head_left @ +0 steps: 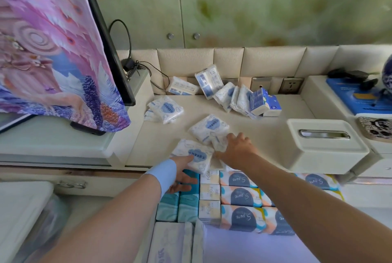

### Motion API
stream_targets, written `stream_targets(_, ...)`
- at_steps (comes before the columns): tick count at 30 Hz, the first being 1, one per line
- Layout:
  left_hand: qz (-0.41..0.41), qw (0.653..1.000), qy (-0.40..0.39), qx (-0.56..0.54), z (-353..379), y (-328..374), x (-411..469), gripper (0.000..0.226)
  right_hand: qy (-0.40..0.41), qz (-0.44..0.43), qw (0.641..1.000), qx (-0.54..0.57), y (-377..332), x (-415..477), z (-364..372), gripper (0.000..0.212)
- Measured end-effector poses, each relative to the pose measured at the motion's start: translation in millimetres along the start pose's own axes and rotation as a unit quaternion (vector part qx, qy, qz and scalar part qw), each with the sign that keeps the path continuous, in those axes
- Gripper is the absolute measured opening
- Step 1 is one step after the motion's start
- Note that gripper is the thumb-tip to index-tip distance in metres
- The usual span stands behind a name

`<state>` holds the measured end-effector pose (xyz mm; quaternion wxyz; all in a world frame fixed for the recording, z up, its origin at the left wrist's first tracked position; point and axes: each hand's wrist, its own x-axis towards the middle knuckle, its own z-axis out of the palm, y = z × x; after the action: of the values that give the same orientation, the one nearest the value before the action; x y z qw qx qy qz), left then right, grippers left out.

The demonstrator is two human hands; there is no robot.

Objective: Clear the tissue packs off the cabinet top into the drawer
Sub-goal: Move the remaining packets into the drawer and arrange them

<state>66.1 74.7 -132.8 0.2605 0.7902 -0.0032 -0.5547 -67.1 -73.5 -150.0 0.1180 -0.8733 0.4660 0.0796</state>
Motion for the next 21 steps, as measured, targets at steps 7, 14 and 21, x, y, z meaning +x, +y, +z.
stream_targets(7, 0.017, 1.000, 0.021, 0.003, -1.8, 2.4, 8.9, 0.026, -0.005, -0.018, 1.000, -0.020, -3.6, -5.7, 0.0, 0.068)
stream_targets(14, 0.122, 0.987, 0.001, -0.100, -7.4, -2.0, -9.4, 0.027, -0.012, -0.016, 0.995, 0.094, -0.4, -27.0, -7.7, 0.027)
stream_targets(21, 0.256, 0.962, 0.013, 0.096, -12.6, -31.0, -42.3, 0.065, 0.040, 0.012, 0.968, 0.248, 2.7, -81.7, 2.7, 0.019)
